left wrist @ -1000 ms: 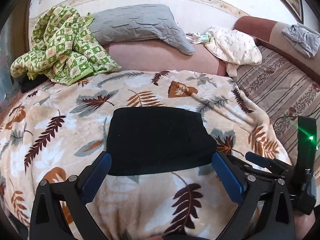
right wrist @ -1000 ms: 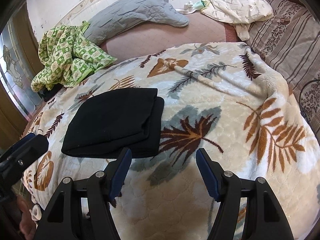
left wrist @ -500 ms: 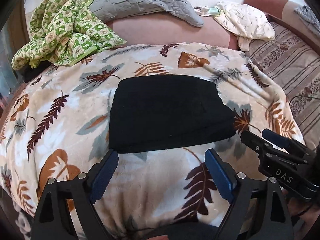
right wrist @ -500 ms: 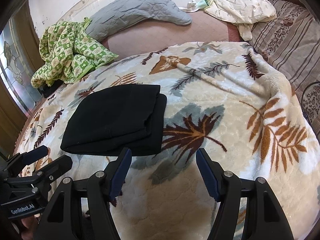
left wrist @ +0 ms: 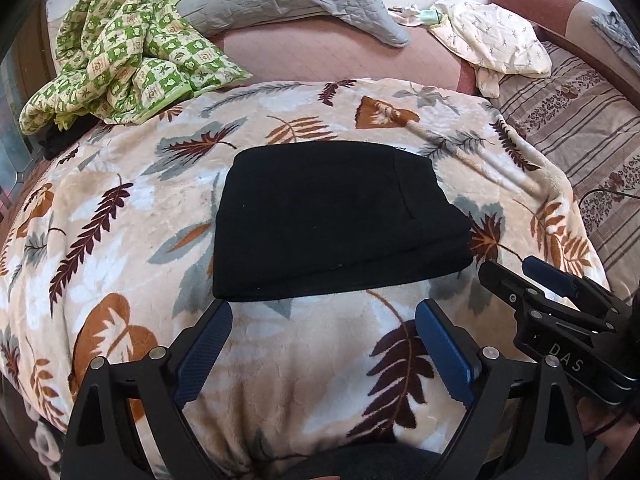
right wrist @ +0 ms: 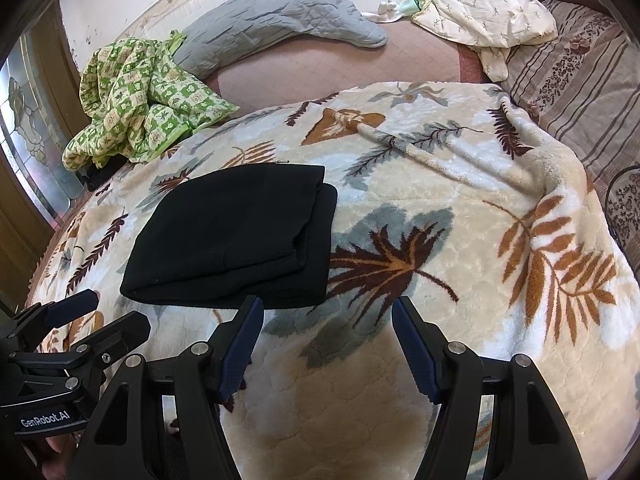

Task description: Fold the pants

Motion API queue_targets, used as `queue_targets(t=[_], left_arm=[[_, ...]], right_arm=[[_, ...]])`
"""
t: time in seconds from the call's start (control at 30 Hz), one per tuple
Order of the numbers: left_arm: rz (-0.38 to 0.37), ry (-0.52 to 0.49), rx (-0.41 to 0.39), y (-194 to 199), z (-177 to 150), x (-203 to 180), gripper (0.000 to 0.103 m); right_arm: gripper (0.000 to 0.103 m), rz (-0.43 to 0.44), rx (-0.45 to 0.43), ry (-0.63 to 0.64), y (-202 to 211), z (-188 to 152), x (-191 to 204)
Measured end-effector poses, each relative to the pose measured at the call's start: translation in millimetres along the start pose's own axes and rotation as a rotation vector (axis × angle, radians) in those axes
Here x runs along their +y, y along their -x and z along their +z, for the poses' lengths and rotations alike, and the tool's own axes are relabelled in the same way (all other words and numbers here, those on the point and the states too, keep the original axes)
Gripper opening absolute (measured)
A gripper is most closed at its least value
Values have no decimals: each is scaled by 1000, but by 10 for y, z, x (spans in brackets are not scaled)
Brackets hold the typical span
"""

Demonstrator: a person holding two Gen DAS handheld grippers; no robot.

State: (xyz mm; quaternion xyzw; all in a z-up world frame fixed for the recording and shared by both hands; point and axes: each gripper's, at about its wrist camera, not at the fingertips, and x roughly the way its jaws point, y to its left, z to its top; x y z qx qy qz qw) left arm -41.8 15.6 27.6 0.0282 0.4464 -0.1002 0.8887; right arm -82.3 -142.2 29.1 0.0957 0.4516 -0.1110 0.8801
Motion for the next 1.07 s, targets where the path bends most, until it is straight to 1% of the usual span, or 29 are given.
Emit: queue_targets(t=[0.2, 0.67, 0.8, 0.93, 1.07], left_arm=[[1, 11, 7, -14, -7, 5, 94], [-1, 1, 9, -27, -2, -18, 94], [-2, 2, 5, -26, -5, -18, 94], [-4, 27, -23, 11, -23, 15, 95], [-1, 25, -20, 13, -33, -16, 95]], right_arm=[[68, 0, 0, 2, 1, 3, 3], [68, -1, 0, 3, -3, -8, 16], [68, -1, 0, 3, -4, -8, 17], [68, -2, 0, 3, -5, -10, 16], [68, -3, -1, 3, -6, -21, 21]])
